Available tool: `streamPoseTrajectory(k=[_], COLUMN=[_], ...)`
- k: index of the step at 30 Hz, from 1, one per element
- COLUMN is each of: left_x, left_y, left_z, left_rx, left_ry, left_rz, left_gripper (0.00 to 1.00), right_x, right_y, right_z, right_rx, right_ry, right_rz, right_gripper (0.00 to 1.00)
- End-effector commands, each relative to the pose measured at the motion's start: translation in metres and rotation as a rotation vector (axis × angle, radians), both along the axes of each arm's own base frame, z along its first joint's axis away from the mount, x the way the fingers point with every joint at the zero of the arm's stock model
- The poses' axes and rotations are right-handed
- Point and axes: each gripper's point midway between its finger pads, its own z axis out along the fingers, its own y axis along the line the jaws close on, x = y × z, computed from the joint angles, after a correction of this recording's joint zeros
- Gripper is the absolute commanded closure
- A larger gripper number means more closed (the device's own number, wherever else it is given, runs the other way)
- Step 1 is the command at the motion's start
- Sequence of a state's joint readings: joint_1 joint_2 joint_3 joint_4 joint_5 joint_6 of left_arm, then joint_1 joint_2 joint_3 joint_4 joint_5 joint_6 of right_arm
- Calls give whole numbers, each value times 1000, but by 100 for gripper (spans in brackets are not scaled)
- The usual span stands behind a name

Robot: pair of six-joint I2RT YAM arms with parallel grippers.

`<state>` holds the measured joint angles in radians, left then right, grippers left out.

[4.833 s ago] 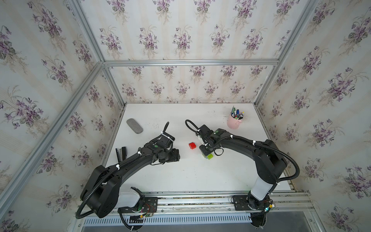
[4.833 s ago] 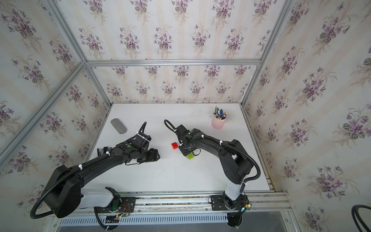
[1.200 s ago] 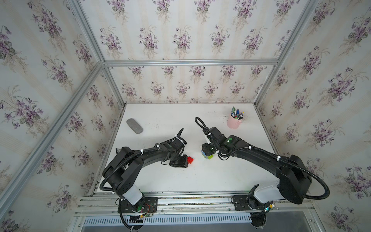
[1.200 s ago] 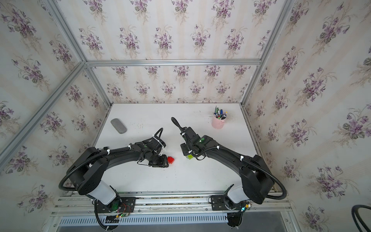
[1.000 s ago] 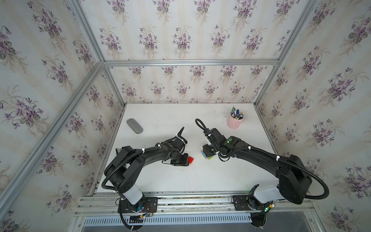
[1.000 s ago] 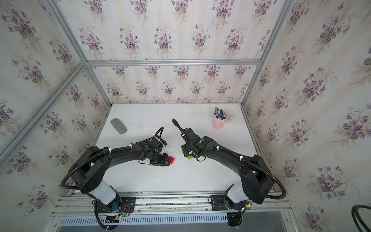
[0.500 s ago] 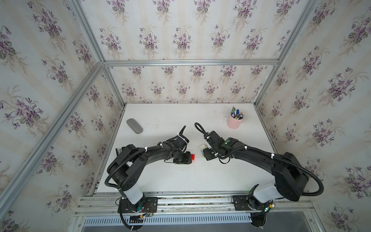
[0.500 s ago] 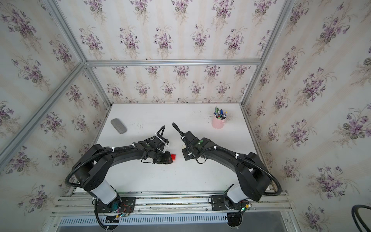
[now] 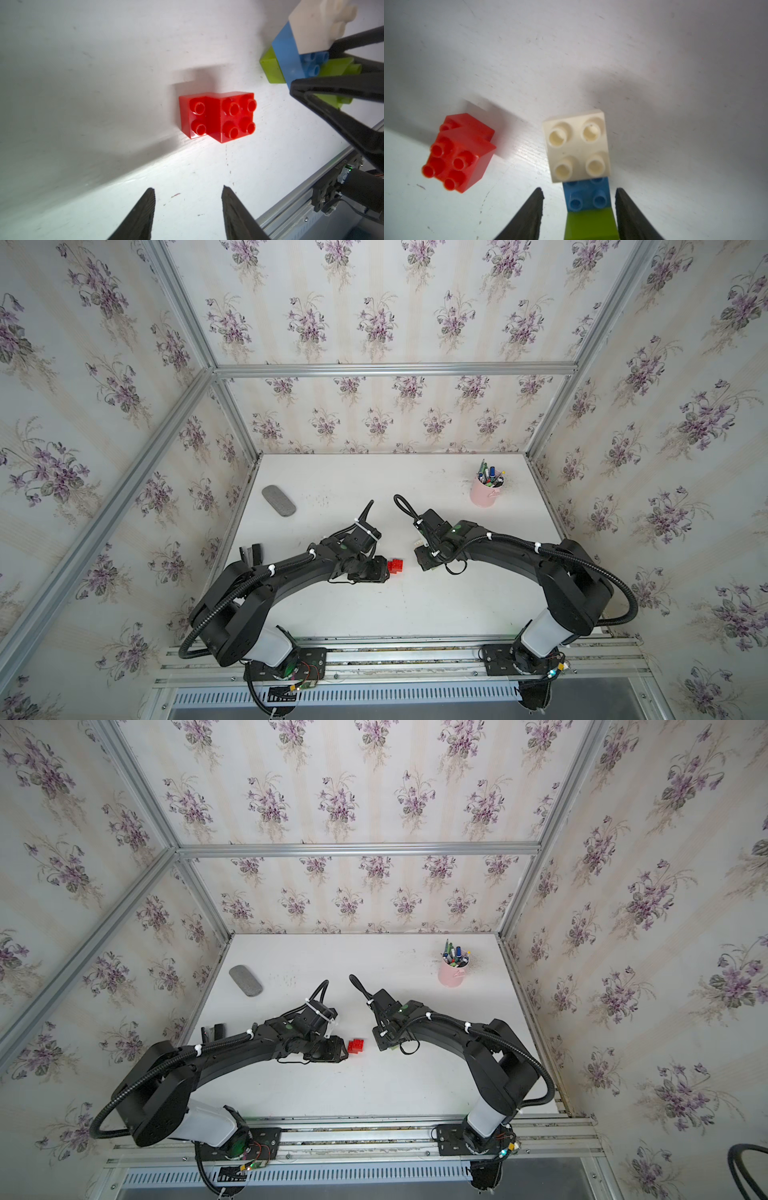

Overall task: Assemble the letter y with lego
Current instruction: Pick up the lego brick from the center of the board.

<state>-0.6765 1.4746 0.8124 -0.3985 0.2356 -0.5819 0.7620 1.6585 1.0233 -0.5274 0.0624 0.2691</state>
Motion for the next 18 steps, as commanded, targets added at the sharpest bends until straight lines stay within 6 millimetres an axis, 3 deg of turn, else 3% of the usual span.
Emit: streamPoseTrajectory(k=[1, 7, 15, 18], left_x=[7, 19, 23, 25], left_y=[6, 8, 12, 9], left_z=[4, 8, 6, 7], left_rx=[9, -1, 2, -10], left_ry=[-15, -24, -22, -22], left_rz=[23, 35, 49, 46], left_gripper=[46, 46, 46, 42], right_x=[3, 3, 4, 5], right_y=[2, 4, 3, 2], right_z=[-5, -12, -21, -24], right_rx=[-6, -14, -35, -43], right_ry=[1, 12, 26, 27], right_rz=[5, 11, 7, 1], right_gripper=[45, 50, 64, 64])
